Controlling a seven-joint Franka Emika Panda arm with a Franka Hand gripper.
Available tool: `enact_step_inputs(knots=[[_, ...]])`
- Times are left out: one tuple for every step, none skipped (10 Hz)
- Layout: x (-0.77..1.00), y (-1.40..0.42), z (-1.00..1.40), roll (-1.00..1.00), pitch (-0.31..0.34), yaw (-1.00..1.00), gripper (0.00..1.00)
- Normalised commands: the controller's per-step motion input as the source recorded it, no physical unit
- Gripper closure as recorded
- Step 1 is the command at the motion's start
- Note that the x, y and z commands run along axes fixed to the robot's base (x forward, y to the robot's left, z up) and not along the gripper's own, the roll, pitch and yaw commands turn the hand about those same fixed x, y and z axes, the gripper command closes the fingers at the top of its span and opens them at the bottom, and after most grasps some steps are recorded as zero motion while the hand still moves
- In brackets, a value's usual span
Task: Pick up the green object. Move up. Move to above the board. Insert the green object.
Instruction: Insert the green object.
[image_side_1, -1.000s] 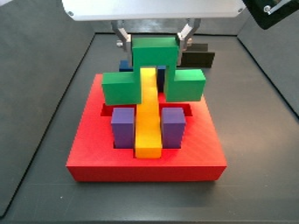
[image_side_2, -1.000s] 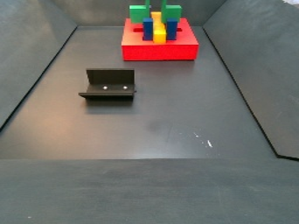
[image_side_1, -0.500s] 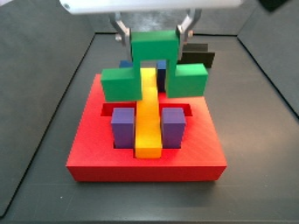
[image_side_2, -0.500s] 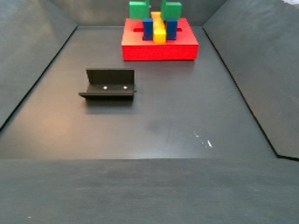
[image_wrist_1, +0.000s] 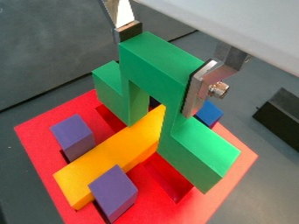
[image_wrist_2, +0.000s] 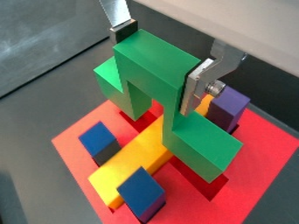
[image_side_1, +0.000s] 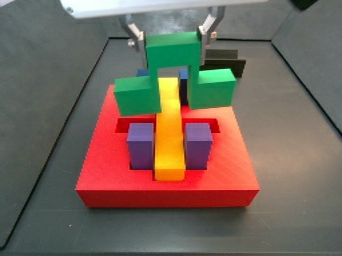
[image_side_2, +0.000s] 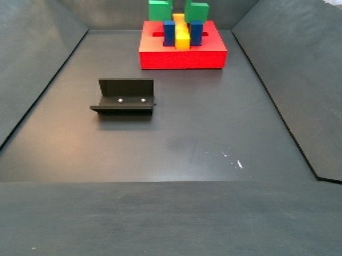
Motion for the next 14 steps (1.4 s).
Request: enact_step_inputs(knots=[[-0.15,0.00,-0.05,0.11,-0.126,0.06,1.00],[-0.08,-0.05,-0.05,0.05,-0.106,0.06,1.00],[-0.06,-0.03,-0.09,0.00,-0.080,0.03,1.00],[0.00,-0.02,-0.18,-0.03,-0.081,0.01,1.00],[0.00,0.00,-0.28,-0.02,-0.087,0.01,1.00],[0.01,0.00,-0.33,-0.05,-0.090,0.00,1.00],[0.07,0.00,-0.28,-0.09,-0.084,0.00,1.00],[0.11,0.00,-0.22,-0.10,-0.057,0.00,1.00],[0.01,0.00,-0.19,-0.12,-0.026,0.00,1.00],[0.00,0.00,-0.11,-0.17,-0.013,0.00,1.00],[0.03,0.00,-0.05,-0.19,-0.017,0.00,1.00],[0.12,0.00,0.00,-0.07,0.000,-0.09,1.00],[0.06,0.00,0.00,0.00,0.000,-0.14,1.00],[0.05,0.00,0.00,0.00,0.000,-0.15,1.00]])
